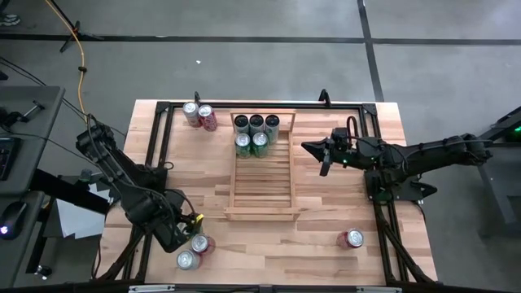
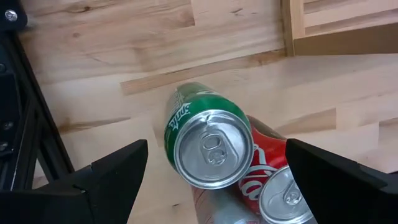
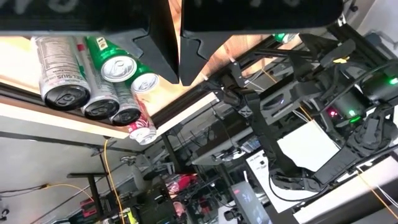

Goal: Place canned beverage on shelf
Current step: Put the green can on the shelf aligned with the other green cans

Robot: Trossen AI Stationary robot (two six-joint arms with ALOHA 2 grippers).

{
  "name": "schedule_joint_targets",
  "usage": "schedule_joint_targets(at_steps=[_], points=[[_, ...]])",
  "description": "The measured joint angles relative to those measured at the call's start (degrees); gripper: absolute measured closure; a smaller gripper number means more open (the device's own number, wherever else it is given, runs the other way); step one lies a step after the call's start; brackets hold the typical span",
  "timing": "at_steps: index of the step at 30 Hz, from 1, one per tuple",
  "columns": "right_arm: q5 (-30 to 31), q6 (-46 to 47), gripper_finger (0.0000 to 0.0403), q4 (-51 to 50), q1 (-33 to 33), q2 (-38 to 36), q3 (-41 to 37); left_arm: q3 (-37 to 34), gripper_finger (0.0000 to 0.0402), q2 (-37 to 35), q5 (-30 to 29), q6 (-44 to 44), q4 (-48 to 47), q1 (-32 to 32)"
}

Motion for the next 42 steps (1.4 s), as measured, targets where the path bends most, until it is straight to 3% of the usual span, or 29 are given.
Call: schedule_joint_targets(at_steps=[10,36,42], points=[[-0.04,0.01,0.0402,-1.51,0.00,0.02,0.00,0.00,0.0032,2.24,4.39,-0.94,-0.20,0.70],[-0.06,-0.04,0.0402,-2.64,0.00,0.02,0.02,-0.04,0.0032,7.87,6.97,3.65,2.61,4.15],[-0.06,-0.04,0.0402,-3.19,0.00,0.02,0.02,-4.63,0.0032,7.91,9.31,3.11,7.48,4.15]])
